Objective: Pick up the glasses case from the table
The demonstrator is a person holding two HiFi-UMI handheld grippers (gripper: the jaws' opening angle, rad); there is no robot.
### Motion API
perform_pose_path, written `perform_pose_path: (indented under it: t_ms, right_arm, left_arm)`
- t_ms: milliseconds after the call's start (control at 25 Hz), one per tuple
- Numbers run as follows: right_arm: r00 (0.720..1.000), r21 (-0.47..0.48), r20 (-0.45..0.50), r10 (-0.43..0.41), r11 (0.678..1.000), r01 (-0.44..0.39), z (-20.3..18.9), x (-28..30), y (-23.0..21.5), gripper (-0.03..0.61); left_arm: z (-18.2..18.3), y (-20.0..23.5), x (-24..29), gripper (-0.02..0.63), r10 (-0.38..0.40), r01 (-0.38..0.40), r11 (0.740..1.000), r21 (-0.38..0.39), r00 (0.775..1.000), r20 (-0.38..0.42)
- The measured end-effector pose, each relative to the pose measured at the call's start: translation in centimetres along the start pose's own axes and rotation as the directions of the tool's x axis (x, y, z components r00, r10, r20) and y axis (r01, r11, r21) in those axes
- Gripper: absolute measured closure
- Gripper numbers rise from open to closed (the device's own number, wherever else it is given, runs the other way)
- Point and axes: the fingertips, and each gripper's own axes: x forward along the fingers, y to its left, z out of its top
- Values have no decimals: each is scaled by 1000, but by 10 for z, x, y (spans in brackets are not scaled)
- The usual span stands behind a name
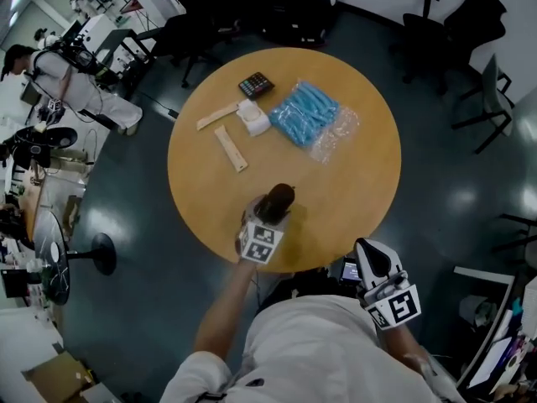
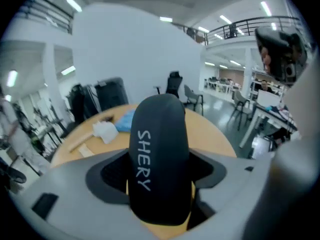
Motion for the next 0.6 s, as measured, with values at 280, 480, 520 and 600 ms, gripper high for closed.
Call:
perform_pose_path:
  t_ms: [280, 480, 520, 600]
  right_arm:
    - [996, -48, 91, -22, 998, 26, 29, 14, 19, 561]
    - [997, -78, 74, -27, 996, 33, 26, 26, 37, 561]
    - [997, -88, 71, -28, 996, 34, 26, 27, 39, 562]
    - [997, -97, 68, -35, 994, 42, 25, 28, 39, 562]
  left_arm:
    - [122, -24, -195, 268, 262, -167, 962, -218, 794, 548]
    - [117, -52, -213, 268, 266, -121, 952, -280, 783, 563]
    - [118, -54, -217, 268, 265, -120, 953, -279, 779, 568]
    - [121, -53, -221, 268, 264, -125, 955, -268, 771, 580]
